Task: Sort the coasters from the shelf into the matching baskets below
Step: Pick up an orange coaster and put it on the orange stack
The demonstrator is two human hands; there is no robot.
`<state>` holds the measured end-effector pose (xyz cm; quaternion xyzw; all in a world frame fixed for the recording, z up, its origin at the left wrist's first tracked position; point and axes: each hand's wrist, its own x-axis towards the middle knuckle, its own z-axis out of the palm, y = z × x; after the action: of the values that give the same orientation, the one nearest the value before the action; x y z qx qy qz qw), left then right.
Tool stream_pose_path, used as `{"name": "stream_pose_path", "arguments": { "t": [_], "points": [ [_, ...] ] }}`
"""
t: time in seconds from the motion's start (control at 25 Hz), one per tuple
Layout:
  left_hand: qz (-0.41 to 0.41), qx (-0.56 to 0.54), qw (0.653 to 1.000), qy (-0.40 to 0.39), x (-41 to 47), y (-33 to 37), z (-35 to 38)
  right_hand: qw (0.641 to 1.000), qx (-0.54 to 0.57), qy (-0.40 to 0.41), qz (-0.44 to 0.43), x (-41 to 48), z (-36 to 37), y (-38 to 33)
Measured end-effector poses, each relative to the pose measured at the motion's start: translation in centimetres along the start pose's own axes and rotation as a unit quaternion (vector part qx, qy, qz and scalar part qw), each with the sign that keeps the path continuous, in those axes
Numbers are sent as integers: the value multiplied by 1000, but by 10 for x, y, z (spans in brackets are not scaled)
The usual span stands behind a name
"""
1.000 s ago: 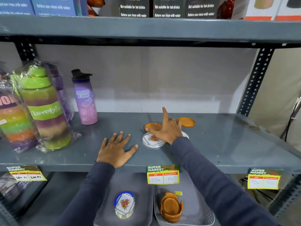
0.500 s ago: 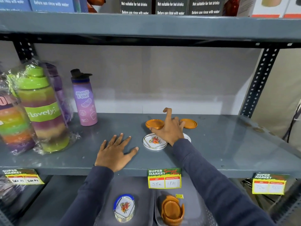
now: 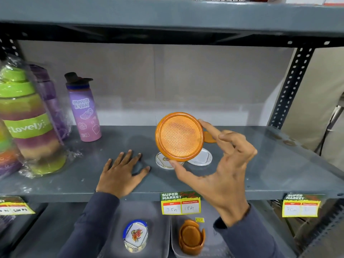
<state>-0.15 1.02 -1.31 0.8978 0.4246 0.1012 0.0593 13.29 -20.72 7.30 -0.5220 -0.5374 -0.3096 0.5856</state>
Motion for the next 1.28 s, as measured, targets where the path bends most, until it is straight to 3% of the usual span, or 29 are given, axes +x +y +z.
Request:
{"name": "stream_pose_path", "arguments": {
  "t": [0.24,0.52,0.68,0.88,1.12,1.28],
  "points": [
    [1,-4,1000,-9,-5,3,-6,987,56,-84,124,-26,-21,-5],
    [5,-5,1000,-2,-2,1,-2,935,79,-222,265,-148,-65,-9],
    [6,-7,1000,3,0,-1,0,893,32,-275,356,-210,-63,19],
    [11,-12,1000,7,-1,-2,1,804,-77,-327,491,-269,-33,90],
    [14,-15,1000,13,-1,-2,-1,723,-181,-415,523,-305,1,140],
    [9,-14,1000,14,-1,-2,0,728,-197,-421,503,-311,10,144]
  ]
}}
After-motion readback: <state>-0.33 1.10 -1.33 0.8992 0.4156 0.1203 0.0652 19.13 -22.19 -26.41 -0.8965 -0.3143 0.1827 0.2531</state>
